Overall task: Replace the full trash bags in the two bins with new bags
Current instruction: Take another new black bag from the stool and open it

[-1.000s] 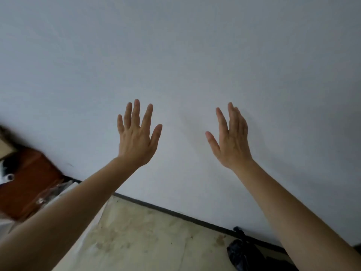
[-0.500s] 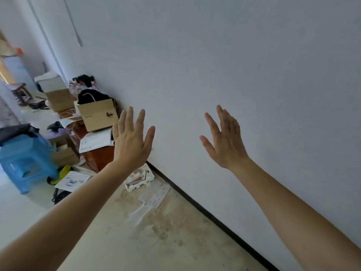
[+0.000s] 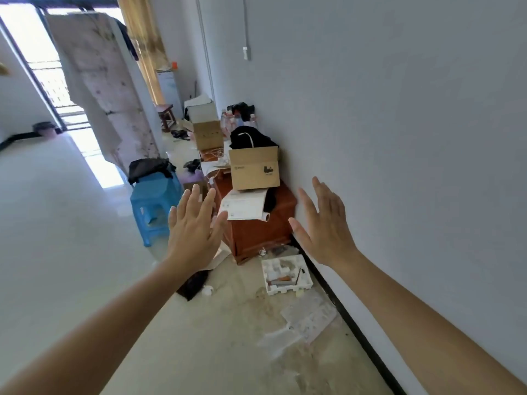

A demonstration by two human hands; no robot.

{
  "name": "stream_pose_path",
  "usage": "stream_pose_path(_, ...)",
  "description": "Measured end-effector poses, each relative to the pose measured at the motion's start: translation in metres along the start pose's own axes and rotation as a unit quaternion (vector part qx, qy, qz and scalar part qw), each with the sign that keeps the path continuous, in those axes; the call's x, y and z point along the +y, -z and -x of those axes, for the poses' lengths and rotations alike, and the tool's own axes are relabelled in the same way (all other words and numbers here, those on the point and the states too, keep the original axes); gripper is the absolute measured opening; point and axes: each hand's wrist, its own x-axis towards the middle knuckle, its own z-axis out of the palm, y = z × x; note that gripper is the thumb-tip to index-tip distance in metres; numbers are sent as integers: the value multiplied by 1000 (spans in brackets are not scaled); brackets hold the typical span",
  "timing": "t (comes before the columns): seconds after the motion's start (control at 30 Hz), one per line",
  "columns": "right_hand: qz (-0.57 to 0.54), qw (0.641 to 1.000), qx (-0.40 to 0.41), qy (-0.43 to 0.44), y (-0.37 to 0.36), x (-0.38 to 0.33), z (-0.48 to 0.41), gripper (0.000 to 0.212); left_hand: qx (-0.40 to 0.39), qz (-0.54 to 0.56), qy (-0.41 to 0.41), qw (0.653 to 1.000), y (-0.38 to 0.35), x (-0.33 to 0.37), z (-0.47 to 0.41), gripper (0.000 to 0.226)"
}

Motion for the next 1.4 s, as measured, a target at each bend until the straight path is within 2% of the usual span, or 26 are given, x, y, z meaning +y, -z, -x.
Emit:
stream_pose_path(0.1,-32,999,-13,37,-51,-38,-92,68,24,-8,62,998,24,-56,-48,66)
stream_pose_path(0.23,-86,991,-28,103,-108,-123,-200,68,56,-82,113,989,50,-153,-82,70)
stream_pose_path(0.4,-132,972,-51,188,-179,-245,-296,68,77,-107,213,968,75,-281,-108,68)
stream_pose_path(0.53,-128,958,-54,250,-244,-324,-361,68,113,-106,250,956,83,-379,-146,63)
stream_pose_path(0.63,-120,959,-65,250,-292,-372,-414,69,143,-86,253,953,85,-453,-189,58)
stream_pose_path(0.77,-111,959,-75,249,-339,-420,-495,70,145,-77,238,957,92,-535,-272,56)
stream_pose_path(0.9,-128,967,-74,206,-379,-445,-576,70,143,-88,209,963,94,-600,-370,58)
stream_pose_path(1.07,-128,969,-56,206,-459,-466,-688,69,100,-162,159,969,71,-679,-488,65)
stream_pose_path(1.23,-143,972,-54,179,-548,-501,-798,69,66,-204,161,963,43,-763,-580,68)
stream_pose_path(1.4,-163,967,-81,178,-612,-564,-901,69,55,-215,173,960,53,-852,-656,69)
